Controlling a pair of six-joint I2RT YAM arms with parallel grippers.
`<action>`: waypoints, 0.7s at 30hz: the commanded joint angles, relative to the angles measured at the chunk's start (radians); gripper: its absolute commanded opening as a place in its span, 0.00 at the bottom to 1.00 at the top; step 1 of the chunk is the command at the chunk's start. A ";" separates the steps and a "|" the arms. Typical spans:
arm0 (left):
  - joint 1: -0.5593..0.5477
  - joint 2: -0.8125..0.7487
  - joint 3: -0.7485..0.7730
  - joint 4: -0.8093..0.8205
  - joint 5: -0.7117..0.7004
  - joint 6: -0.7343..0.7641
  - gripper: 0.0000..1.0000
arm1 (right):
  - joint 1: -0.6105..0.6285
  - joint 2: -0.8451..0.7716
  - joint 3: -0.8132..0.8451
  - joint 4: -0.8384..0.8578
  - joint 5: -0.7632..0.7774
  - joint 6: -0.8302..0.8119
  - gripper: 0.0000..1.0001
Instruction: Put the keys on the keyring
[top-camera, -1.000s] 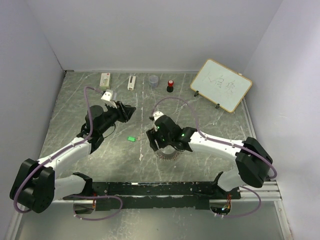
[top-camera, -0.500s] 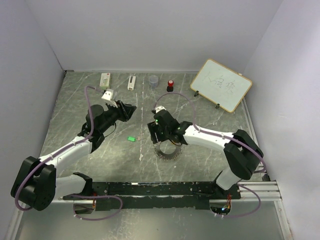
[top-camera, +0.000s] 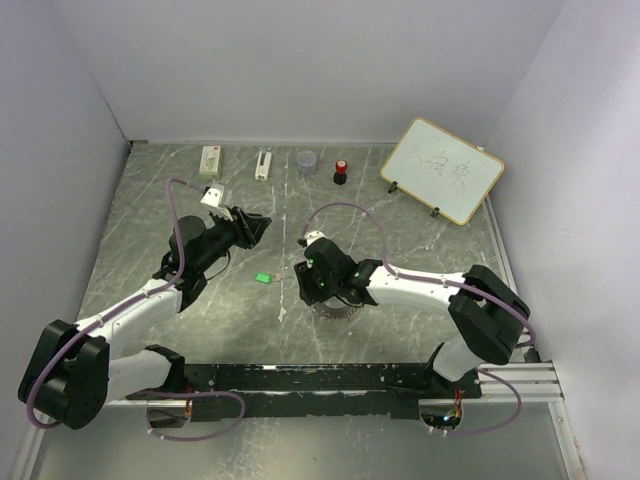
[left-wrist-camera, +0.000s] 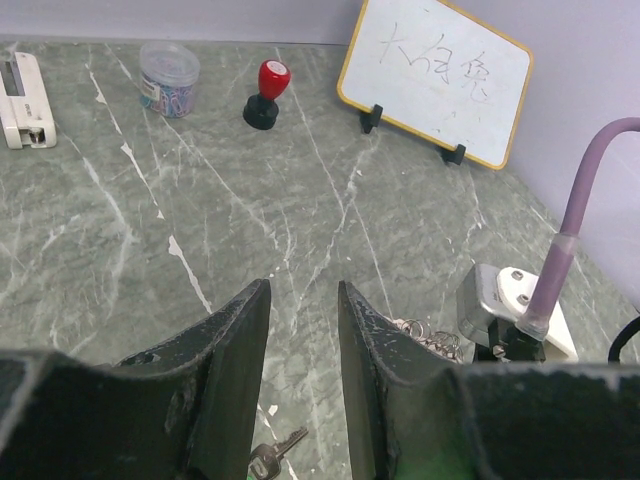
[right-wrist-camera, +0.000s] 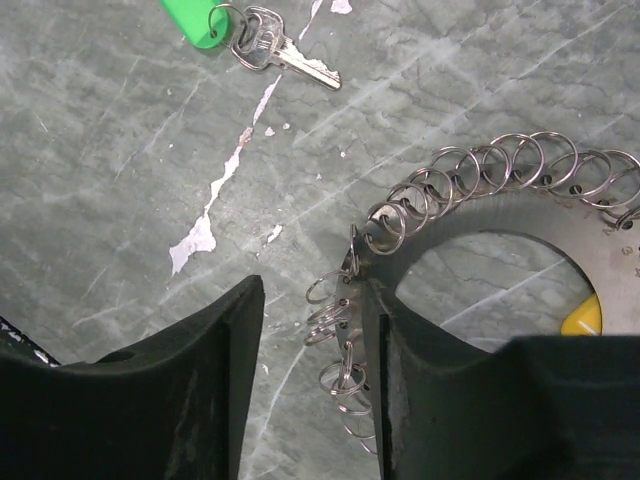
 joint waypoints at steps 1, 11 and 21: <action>0.009 -0.015 0.000 0.027 0.021 0.002 0.44 | 0.005 0.029 0.022 0.025 0.035 -0.008 0.42; 0.009 -0.009 0.001 0.023 0.011 0.011 0.44 | 0.005 0.069 0.044 0.028 0.058 -0.050 0.34; 0.009 0.003 0.001 0.028 0.010 0.014 0.44 | 0.003 0.096 0.066 0.029 0.074 -0.074 0.28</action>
